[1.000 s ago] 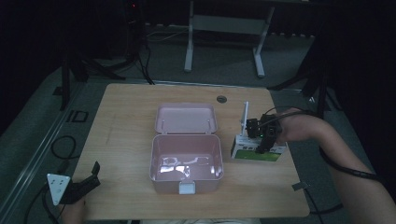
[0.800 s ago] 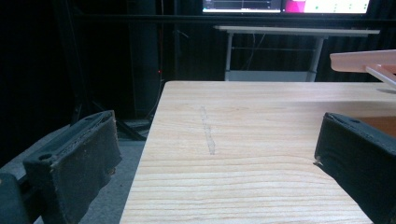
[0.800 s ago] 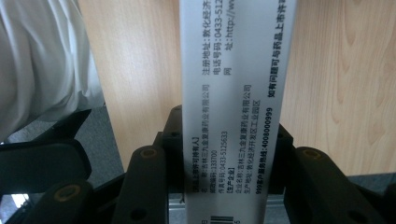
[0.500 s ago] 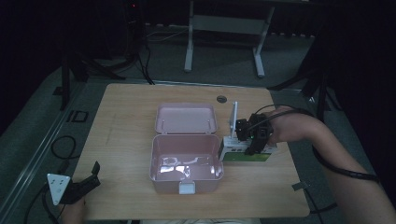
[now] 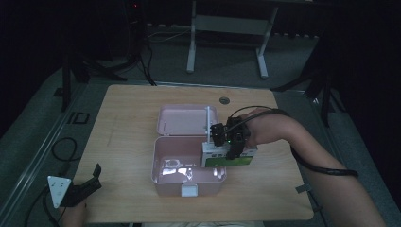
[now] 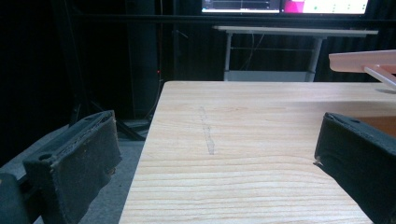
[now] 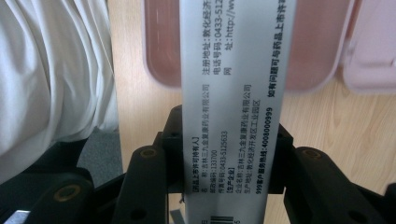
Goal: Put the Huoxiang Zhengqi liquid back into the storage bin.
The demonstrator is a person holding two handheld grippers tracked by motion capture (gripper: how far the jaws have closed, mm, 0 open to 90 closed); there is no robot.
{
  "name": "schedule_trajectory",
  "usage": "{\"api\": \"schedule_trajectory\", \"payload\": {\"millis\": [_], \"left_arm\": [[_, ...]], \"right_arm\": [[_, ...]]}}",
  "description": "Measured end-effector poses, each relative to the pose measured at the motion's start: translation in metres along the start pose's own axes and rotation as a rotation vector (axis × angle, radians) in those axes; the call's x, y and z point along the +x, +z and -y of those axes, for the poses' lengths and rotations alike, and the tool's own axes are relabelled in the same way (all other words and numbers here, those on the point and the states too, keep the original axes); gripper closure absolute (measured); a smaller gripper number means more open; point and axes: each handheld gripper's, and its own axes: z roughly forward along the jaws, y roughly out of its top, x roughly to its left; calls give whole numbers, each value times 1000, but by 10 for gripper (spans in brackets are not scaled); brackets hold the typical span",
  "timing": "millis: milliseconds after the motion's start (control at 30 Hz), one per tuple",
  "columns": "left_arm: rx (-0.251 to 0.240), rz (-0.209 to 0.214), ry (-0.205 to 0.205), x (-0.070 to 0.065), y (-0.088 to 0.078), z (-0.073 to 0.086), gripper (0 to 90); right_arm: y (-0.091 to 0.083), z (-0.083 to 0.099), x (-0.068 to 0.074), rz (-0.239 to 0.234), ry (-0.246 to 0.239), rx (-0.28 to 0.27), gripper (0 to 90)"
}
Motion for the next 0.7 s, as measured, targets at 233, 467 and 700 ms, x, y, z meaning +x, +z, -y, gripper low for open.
{"api": "schedule_trajectory", "payload": {"millis": [233,467,700], "left_arm": [[-1,1,0,0,0,0,2],[-1,3,0,0,0,0,2],[0,3,-1,0,0,0,2]], "right_arm": [[2,-24,2,-6,-28,8,624],[8,-45,2,-24,-53,-5,624],[18,-61,-1,-36,-55,-17,623]]}}
